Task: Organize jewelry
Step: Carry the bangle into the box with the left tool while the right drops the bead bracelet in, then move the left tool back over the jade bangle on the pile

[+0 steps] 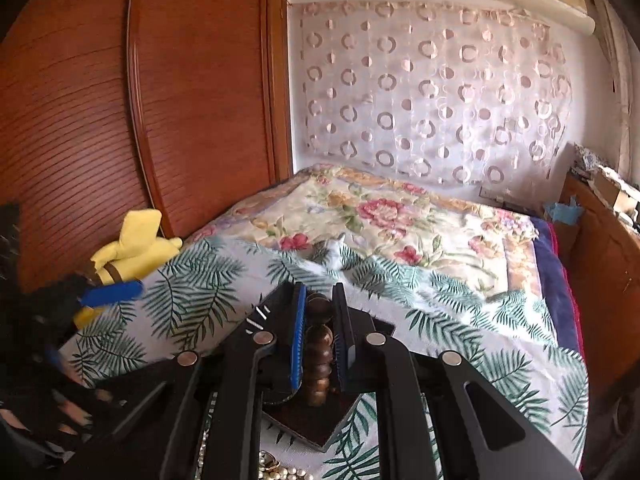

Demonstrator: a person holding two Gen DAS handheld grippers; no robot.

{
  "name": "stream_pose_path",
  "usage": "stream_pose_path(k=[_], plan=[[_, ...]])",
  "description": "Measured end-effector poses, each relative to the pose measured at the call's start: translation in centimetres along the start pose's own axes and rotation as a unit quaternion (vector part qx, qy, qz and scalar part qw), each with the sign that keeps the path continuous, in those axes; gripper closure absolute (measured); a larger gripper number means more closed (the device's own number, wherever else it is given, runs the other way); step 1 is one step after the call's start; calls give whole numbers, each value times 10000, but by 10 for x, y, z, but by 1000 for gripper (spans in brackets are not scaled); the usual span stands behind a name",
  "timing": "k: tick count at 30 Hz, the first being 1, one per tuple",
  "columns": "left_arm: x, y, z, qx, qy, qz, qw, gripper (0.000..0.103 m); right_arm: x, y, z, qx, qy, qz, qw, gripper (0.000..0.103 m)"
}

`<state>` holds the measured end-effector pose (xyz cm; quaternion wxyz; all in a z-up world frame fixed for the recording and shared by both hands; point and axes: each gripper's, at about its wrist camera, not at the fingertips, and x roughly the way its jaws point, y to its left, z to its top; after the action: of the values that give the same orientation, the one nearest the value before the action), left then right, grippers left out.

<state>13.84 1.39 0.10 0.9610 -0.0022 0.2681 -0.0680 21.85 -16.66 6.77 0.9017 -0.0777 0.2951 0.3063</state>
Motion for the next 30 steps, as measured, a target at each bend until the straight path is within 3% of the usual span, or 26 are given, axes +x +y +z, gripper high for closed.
stream_pose_path(k=[3,16,17,18,20,30], plan=[[-11,3,-1,-34,-112,102,9999,8,13,1,-8,66,157,31,9999,88],[-41,13,-2,-118,-351,224,9991,8,30,11,-29,117,406,-57,9991,87],[-42,13,-3,-109,-365,230,9990,8,29,11,-29,116,391,-79,9991,83],[-44,13,-3,-109,-383,244,9989,8,27,11,-29,129,356,-95,9992,72],[-46,13,-3,-111,-405,241,9988,7,23,11,-29,160,305,-77,9994,65],[-51,13,-13,-59,-369,193,9991,8,-24,23,-48,285,74,-240,9993,65]])
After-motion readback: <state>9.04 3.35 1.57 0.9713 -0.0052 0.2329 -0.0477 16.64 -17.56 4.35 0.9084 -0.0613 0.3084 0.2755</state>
